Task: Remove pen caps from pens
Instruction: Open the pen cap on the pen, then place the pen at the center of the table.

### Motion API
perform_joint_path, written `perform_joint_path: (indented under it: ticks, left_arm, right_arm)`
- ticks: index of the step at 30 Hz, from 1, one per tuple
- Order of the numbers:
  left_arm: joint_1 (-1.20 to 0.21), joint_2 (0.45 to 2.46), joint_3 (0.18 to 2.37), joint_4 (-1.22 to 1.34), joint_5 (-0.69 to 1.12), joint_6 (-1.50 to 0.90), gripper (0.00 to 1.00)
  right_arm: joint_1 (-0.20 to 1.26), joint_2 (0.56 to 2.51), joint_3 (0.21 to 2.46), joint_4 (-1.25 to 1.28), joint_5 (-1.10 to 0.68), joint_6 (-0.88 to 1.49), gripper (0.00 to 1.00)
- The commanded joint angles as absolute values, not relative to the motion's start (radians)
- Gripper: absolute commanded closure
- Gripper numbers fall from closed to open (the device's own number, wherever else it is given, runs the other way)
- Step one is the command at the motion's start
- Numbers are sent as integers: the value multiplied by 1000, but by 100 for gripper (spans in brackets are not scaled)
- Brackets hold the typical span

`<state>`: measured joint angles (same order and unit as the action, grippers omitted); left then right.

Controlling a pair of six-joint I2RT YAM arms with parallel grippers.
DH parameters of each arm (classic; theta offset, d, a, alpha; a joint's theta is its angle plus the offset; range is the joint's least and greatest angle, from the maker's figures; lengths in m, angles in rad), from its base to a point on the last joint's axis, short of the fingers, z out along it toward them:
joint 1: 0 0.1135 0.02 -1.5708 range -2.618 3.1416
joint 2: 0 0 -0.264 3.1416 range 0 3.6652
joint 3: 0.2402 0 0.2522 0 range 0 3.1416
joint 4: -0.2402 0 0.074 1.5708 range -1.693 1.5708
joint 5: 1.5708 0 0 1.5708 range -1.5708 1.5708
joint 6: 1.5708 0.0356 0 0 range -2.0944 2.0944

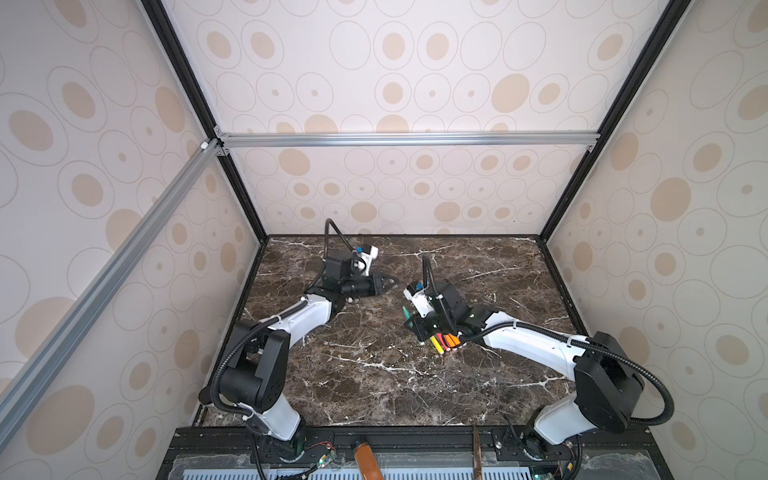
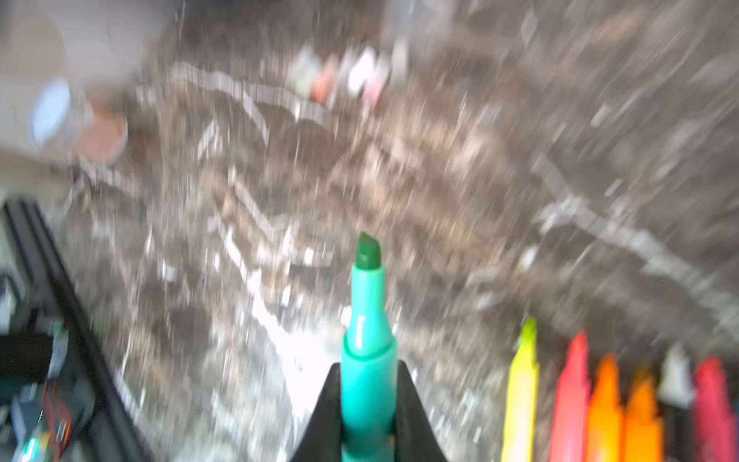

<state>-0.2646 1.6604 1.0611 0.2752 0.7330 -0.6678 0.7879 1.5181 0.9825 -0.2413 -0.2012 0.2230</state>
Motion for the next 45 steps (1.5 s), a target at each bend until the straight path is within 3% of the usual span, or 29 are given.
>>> perform_joint_path:
  ticks: [1, 8, 13, 21, 33, 45]
  left_arm:
    - [-191, 1694, 1148, 313, 577, -628, 100]
    - [-165, 1720, 1235, 231, 565, -601, 100]
    - [-117, 1668, 1269, -54, 394, -451, 100]
    - [-48, 1605, 1297, -390, 100, -248, 100]
    - [-25, 1737, 1347, -626, 51, -113, 100]
    - [-23, 1836, 1312, -684, 37, -78, 100]
  right_arm:
    - [823, 1490, 963, -354, -265, 213, 100]
    - [824, 1477, 968, -375, -202, 225, 100]
    - [795, 1568, 1067, -483, -73, 253, 100]
    - [778, 1773, 1225, -570, -41, 235, 100]
    - [759, 1899, 1259, -604, 11, 227, 98]
    - [749, 1921, 1250, -617, 50, 211, 81]
